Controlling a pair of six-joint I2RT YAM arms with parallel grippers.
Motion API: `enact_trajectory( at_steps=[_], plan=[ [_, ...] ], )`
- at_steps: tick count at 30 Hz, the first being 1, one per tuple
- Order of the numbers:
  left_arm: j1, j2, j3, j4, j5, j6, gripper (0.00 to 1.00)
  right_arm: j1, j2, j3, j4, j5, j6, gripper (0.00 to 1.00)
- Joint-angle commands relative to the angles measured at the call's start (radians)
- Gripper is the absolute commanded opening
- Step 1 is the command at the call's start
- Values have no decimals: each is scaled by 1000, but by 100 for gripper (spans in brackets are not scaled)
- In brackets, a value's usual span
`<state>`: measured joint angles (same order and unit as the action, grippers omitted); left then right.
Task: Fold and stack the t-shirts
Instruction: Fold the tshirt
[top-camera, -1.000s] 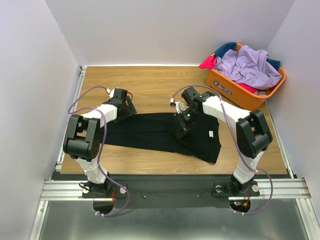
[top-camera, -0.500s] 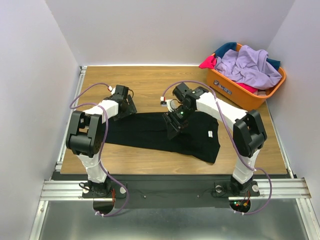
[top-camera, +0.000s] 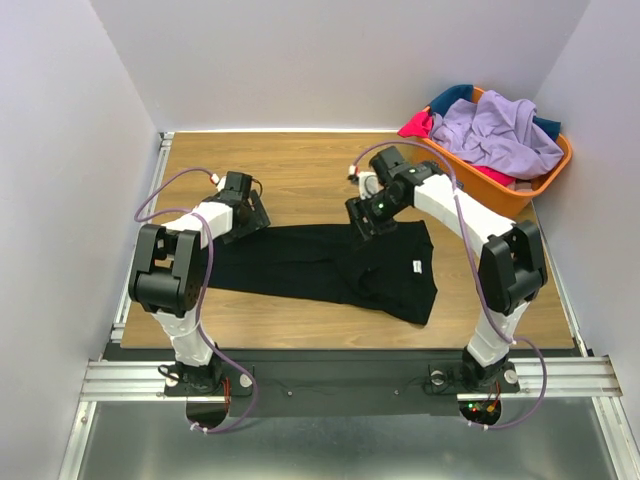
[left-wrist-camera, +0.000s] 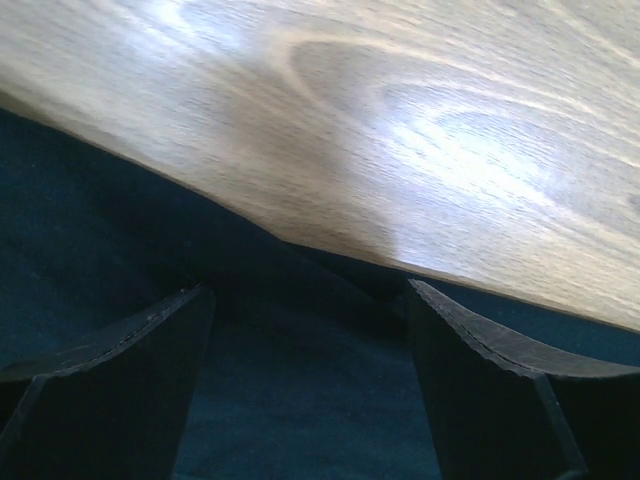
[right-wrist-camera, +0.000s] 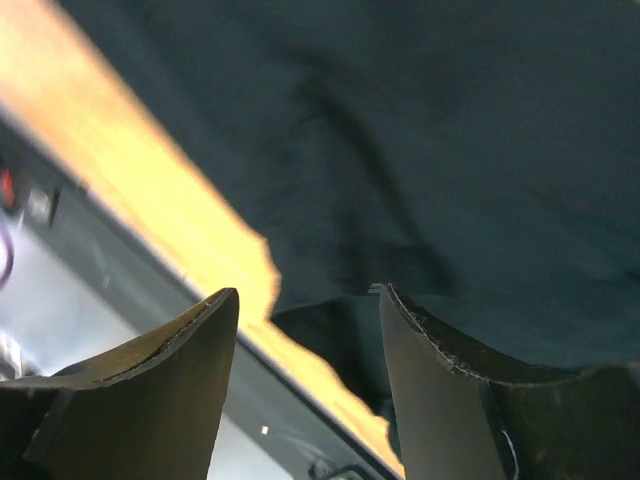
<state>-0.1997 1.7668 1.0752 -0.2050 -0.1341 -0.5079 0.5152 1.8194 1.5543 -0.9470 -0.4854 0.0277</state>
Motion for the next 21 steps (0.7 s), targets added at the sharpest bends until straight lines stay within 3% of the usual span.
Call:
enact_trajectory(
  at_steps=[1, 12, 21],
  plan=[
    [26, -27, -41, -53, -15, -12, 89, -58, -48, -34, 94, 122, 74, 64],
    [32, -23, -34, -39, 1, -18, 89, -63, -11, -164, 188, -10, -15, 64],
    [34, -23, -43, -39, -7, -9, 90, -49, 75, -163, 200, -173, -18, 64]
  ],
)
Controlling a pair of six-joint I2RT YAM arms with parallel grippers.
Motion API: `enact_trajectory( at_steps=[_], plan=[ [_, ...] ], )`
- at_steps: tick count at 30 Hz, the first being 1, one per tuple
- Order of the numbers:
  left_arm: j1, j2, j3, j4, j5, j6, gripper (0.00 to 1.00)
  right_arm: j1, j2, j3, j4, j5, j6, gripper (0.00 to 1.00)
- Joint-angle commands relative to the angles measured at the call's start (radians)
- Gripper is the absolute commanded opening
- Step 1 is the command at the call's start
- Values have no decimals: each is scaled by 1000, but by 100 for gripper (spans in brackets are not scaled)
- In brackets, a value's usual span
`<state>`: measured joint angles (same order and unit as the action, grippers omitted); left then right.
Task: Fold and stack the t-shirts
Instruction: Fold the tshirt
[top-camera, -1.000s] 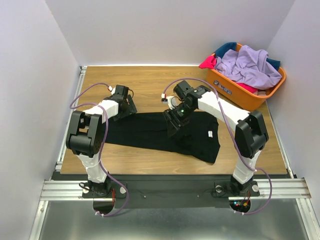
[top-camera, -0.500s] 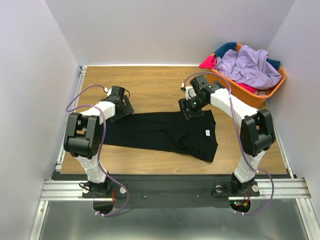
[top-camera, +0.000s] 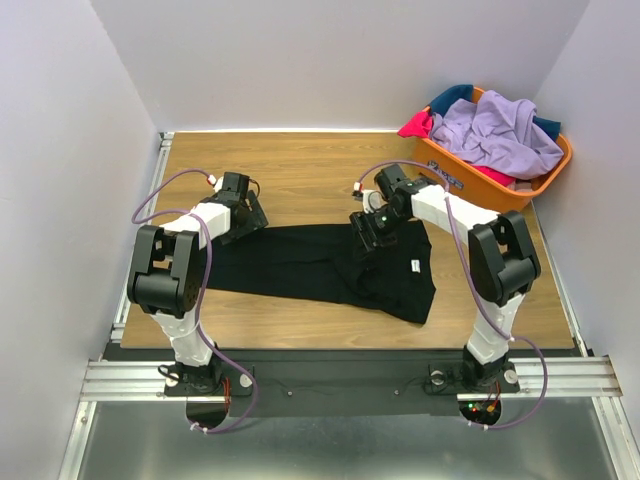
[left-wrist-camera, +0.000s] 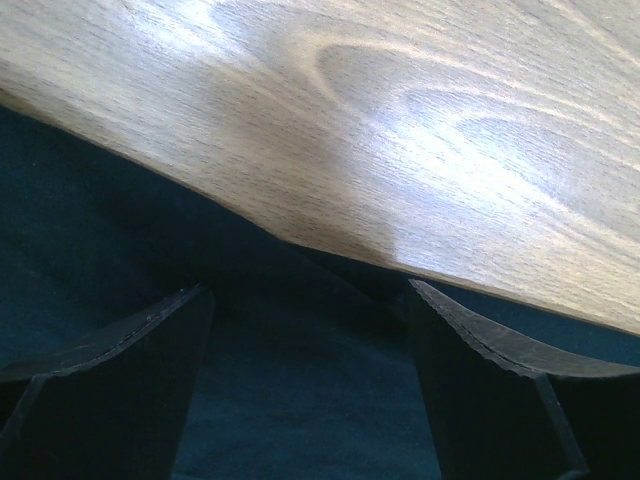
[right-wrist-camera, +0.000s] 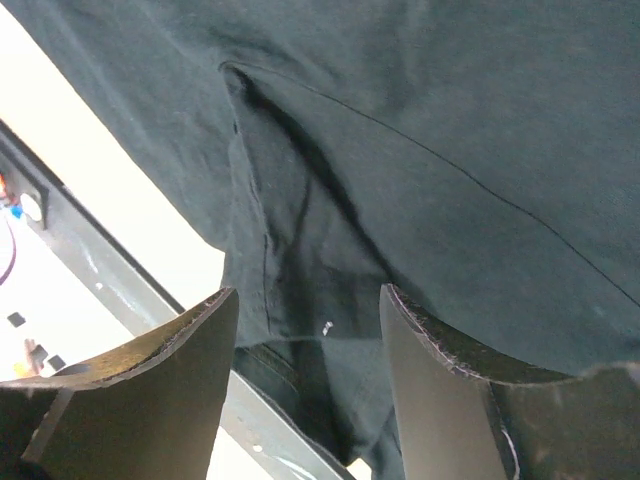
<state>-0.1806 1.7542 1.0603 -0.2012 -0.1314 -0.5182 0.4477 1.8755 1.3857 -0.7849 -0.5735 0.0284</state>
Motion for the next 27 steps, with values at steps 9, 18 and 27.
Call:
enact_trajectory(
  at_steps=[9, 18, 27],
  plan=[
    [20, 4, -14, -43, -4, 7, 90, 86, 62, -20, 12, -135, -50, 56],
    [21, 10, -19, -38, -2, 18, 89, 144, 45, 45, -80, -95, -38, 4],
    [21, -1, -45, -29, -1, 21, 90, 233, 116, 151, -215, -103, -58, 11]
  ],
)
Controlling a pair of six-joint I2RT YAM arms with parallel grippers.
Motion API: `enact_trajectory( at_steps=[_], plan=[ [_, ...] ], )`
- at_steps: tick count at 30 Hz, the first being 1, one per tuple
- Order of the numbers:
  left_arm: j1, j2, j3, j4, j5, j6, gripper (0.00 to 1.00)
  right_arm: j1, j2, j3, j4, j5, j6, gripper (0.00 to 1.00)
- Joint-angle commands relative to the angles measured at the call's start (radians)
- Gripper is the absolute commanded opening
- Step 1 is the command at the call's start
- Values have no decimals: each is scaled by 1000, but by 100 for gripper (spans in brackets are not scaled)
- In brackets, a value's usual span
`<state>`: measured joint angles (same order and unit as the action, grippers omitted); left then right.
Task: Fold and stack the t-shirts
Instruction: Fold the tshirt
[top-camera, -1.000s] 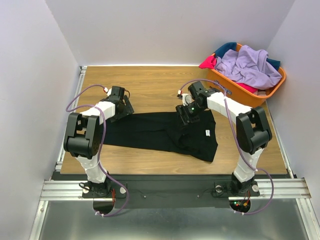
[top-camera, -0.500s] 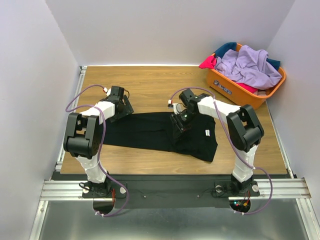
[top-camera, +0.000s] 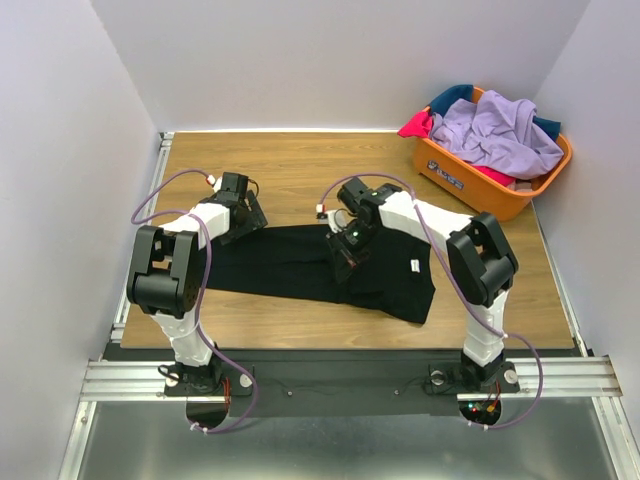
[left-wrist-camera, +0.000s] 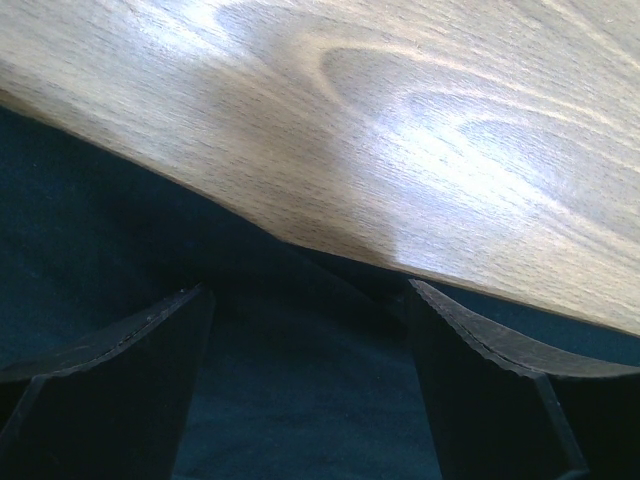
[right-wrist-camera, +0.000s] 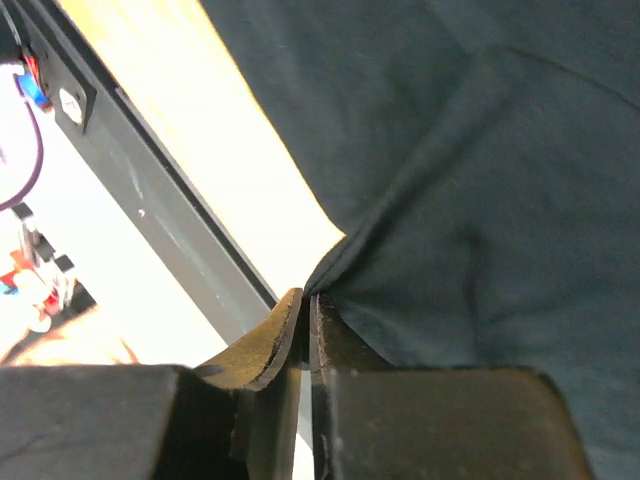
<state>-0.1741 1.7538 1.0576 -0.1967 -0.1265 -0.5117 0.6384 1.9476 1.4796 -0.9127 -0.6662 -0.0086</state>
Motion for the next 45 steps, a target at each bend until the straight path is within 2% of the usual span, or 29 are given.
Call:
enact_trajectory(
  at_steps=[1, 6, 9, 10, 13, 19, 22, 28, 35, 40, 45],
  plan=[
    [15, -4, -45, -33, -7, 16, 89, 46, 50, 68, -97, -7, -22, 14],
    [15, -10, -50, -35, -9, 21, 89, 69, 102, 168, -124, -76, -10, 23],
    [16, -10, -48, -38, -12, 21, 90, 86, 119, 211, -143, -85, -14, 36],
    [16, -10, -47, -38, -13, 22, 90, 87, 122, 228, -149, -99, -16, 43],
    [18, -8, -39, -40, -13, 22, 90, 87, 113, 257, -147, -107, -16, 53],
    [21, -8, -25, -50, -16, 24, 90, 70, 54, 283, -104, 28, 71, 62],
    [24, -16, -25, -53, -21, 27, 90, 15, 7, 226, -43, 85, 136, 62],
    [59, -75, -42, -66, -25, 38, 90, -247, -81, 65, 57, 307, 205, 62],
    [134, -145, -45, -86, -16, 48, 91, -425, -76, 50, 167, 435, 223, 62],
    [137, -177, -25, -89, -4, 42, 93, -468, -13, 80, 212, 415, 214, 61],
    [154, -189, 1, -116, -18, 35, 94, -476, 27, 93, 232, 479, 240, 61]
  ],
)
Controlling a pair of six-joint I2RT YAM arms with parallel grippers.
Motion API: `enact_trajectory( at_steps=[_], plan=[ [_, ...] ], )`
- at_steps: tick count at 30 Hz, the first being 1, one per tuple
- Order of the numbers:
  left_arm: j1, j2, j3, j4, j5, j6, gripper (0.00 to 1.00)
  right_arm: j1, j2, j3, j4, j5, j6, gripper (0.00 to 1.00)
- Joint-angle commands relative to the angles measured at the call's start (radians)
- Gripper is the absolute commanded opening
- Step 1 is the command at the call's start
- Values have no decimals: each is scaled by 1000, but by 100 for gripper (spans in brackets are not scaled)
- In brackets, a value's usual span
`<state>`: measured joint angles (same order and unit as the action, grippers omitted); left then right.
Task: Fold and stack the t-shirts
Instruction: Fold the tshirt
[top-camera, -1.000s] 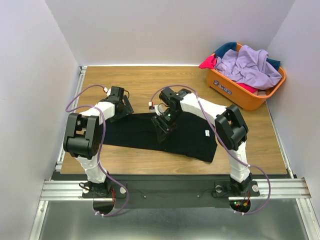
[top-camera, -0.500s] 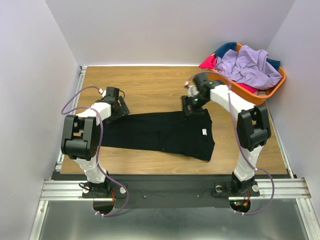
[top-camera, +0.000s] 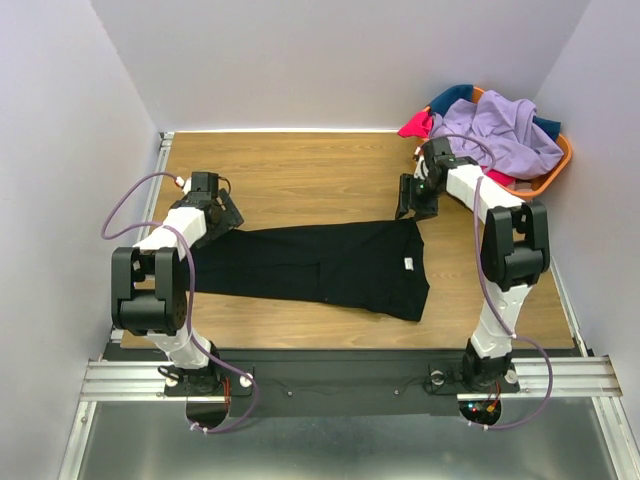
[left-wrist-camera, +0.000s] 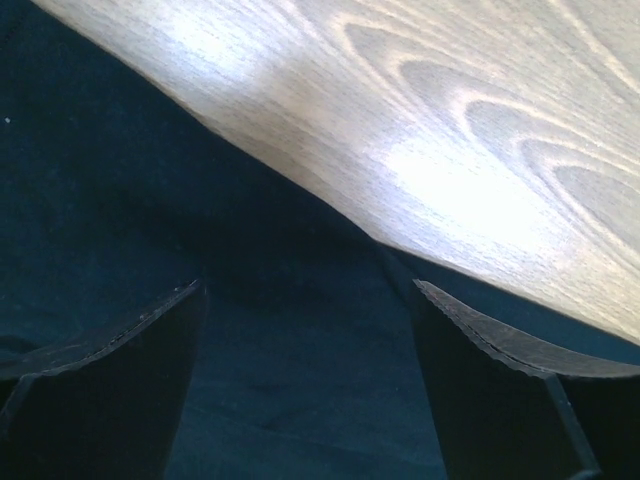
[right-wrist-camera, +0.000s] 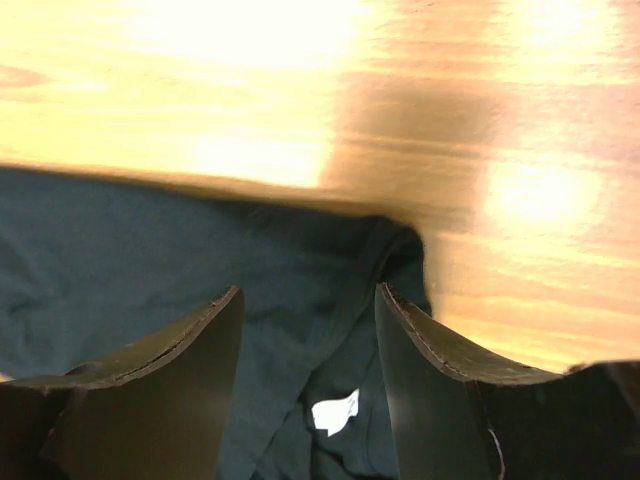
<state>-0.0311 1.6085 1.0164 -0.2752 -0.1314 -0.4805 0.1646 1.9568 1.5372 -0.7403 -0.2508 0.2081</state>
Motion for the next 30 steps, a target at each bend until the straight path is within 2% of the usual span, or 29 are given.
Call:
enact_trajectory(
  at_steps=[1, 5, 9, 16, 19, 21, 22, 26, 30],
  plan=[
    [16, -45, 40, -41, -13, 3, 94, -2, 17, 31, 62, 76, 27, 60],
    [23, -44, 36, -50, -13, 16, 94, -14, 14, 3, 87, 123, 43, 59],
    [22, -39, 11, -47, -10, 10, 94, -22, 28, -22, 99, 105, 45, 56],
    [22, -18, -22, -38, -17, 8, 94, -22, 42, -37, 108, 45, 63, 34],
    [23, -13, -32, -32, -19, 10, 94, -23, 40, -51, 110, 27, 70, 31],
    [22, -10, -42, -25, -19, 10, 94, -22, 37, -63, 108, 33, 77, 14],
    [22, -12, -47, -16, -22, 11, 94, -25, 36, -66, 108, 47, 85, 0],
    [22, -10, -85, 10, -30, 13, 94, -63, 17, -77, 113, 136, 131, 0],
    [22, -16, -117, 27, -40, 14, 94, -134, 5, -86, 148, 159, 166, 0]
  ],
)
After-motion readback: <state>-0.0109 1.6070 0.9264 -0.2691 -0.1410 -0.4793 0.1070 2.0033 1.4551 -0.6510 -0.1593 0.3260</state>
